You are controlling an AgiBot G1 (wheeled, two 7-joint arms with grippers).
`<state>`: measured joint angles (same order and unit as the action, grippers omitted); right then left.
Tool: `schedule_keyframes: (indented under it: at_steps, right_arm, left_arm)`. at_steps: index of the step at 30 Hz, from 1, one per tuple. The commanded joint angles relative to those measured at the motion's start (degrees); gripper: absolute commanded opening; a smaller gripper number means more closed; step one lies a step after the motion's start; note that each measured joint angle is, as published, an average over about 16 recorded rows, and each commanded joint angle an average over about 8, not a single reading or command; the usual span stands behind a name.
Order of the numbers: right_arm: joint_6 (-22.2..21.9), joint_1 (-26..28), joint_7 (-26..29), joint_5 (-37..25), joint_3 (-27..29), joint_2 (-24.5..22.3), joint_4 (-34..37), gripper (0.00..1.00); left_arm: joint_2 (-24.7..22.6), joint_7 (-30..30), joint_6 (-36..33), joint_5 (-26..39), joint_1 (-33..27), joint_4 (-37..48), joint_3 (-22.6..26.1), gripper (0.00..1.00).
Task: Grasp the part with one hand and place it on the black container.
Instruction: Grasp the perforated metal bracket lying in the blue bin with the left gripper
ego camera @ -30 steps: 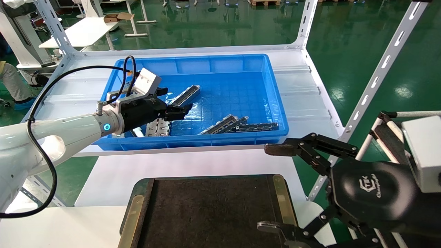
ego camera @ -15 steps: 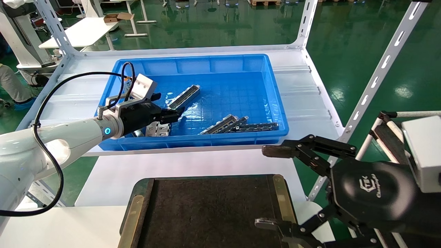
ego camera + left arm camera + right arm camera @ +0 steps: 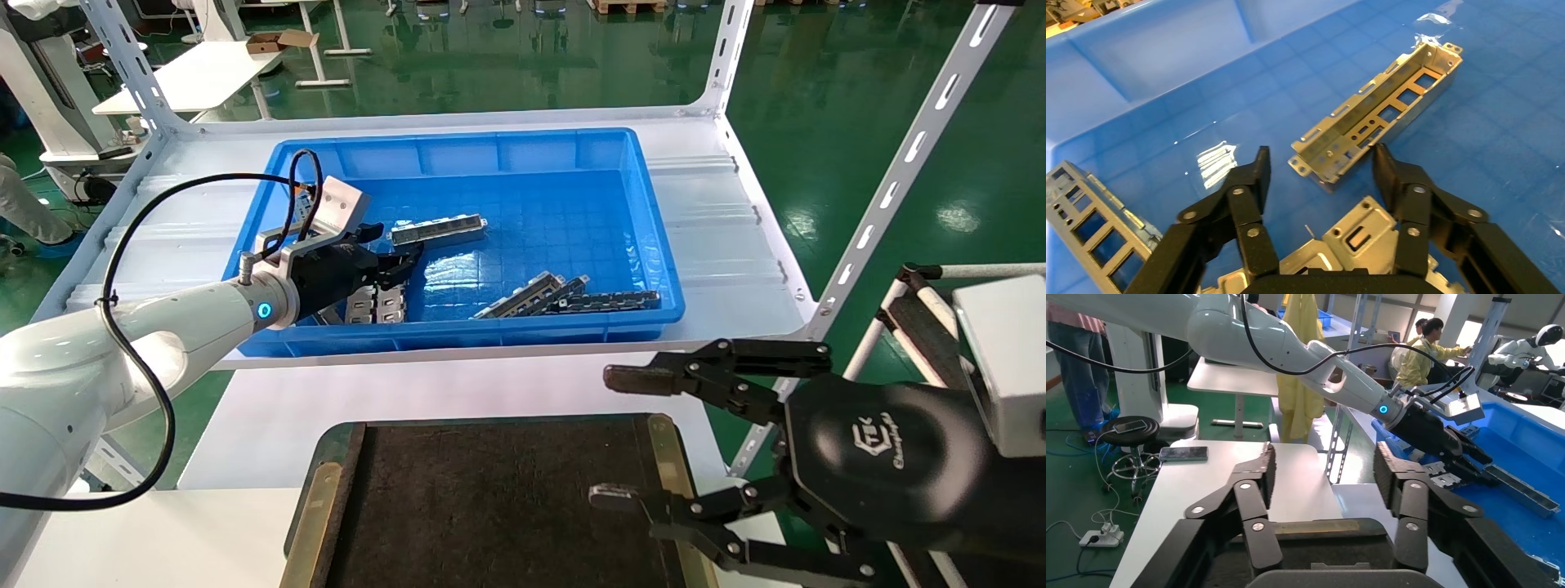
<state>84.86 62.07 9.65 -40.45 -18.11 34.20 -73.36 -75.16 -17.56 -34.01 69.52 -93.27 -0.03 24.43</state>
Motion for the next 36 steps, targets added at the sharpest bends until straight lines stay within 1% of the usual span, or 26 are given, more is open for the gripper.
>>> schedule_keyframes:
  at_steps: [1,17,23,26,28,36]
  right_arm:
    - [0.0,0.0,0.0,0.0,0.0,0.0,0.0,0.0]
    - [-0.02,0.01,-0.02,0.03,-0.04,-0.01,0.0,0.0]
    - [-0.02,0.01,-0.02,0.03,-0.05,-0.02,0.0,0.0]
    - [-0.02,0.01,-0.03,0.04,-0.06,-0.02,0.0,0.0]
    - [-0.03,0.01,-0.03,0.04,-0.06,-0.02,0.0,0.0]
    - [-0.03,0.02,-0.04,0.05,-0.08,-0.03,0.0,0.0]
  left_arm:
    - [-0.17,0.02,0.15,-0.08,0.12,-0.07,-0.06,0.0]
    - [-0.68,0.46,-1.58,-0.66,0.25,-0.72,-0.44,0.0]
    - [-0.41,0.89,-4.46,-1.72,-0.25,-1.53,-1.14,0.0]
    - [0.17,1.16,-7.61,-2.51,-0.45,-2.07,-1.65,0.0]
    - [0.82,1.41,-10.94,-3.16,-0.46,-2.5,-2.05,0.0]
    - [5.12,2.64,-30.09,-5.11,0.62,-3.93,-3.05,0.0]
